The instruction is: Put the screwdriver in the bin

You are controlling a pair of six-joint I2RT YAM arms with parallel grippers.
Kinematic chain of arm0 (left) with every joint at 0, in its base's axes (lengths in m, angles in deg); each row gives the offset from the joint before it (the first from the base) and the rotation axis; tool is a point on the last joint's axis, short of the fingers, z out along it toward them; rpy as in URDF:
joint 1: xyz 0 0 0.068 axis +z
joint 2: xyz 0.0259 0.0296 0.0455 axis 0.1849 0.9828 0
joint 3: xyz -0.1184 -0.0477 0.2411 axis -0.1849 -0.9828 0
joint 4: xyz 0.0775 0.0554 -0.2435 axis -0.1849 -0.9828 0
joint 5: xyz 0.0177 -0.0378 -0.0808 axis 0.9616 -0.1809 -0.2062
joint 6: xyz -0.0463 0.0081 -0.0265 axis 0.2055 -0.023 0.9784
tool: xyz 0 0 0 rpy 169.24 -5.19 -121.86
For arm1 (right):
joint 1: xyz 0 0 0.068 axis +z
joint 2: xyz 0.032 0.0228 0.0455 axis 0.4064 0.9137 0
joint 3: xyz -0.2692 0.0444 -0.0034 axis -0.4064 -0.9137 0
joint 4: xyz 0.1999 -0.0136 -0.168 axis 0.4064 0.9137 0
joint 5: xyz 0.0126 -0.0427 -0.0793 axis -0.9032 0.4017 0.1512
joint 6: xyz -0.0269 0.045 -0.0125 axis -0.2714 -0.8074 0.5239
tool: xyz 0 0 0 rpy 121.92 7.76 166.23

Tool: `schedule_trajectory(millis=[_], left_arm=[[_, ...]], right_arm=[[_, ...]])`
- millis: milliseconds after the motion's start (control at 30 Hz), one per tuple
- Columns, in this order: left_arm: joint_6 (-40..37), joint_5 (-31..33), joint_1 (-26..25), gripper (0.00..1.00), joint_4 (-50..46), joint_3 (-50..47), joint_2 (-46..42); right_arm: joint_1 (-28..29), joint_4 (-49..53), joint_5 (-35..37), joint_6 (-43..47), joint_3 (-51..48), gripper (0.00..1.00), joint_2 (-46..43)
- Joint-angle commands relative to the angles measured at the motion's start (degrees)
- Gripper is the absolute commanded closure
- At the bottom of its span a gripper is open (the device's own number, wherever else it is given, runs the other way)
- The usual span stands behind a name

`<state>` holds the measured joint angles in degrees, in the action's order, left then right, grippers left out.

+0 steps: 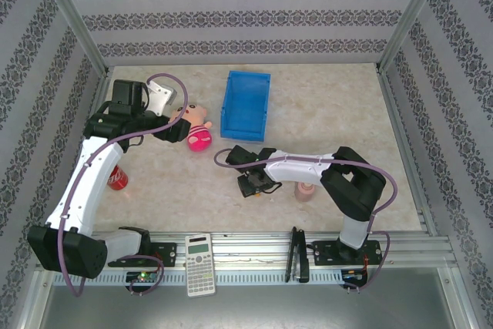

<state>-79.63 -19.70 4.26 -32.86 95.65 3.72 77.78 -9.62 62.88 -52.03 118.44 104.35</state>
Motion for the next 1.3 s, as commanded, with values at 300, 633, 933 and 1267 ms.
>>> schedule_trajectory(millis=[300, 633, 933, 1267], left_arm=[[-2.35, 2.03, -0.55, 0.01, -2.52, 2.54, -0.06], [-2.38, 2.65, -0.51, 0.01, -3.17, 3.94, -0.33], [-2.23, 2.86, -0.55, 0.01, -2.98, 3.89, -0.35], [-3.35, 3.47, -0.5, 0.01, -2.84, 3.52, -0.72]], right_arm=[[-0.19, -0.93, 3.17, -0.41, -4.62, 0.68, -0.16], [-0.28, -1.57, 4.24, 1.47, -5.4, 0.77, -2.63], [-0.98, -1.19, 2.98, 4.06, -3.63, 0.85, -6.12], [-1.16, 1.39, 1.53, 6.52, -0.46, 0.84, -9.79]])
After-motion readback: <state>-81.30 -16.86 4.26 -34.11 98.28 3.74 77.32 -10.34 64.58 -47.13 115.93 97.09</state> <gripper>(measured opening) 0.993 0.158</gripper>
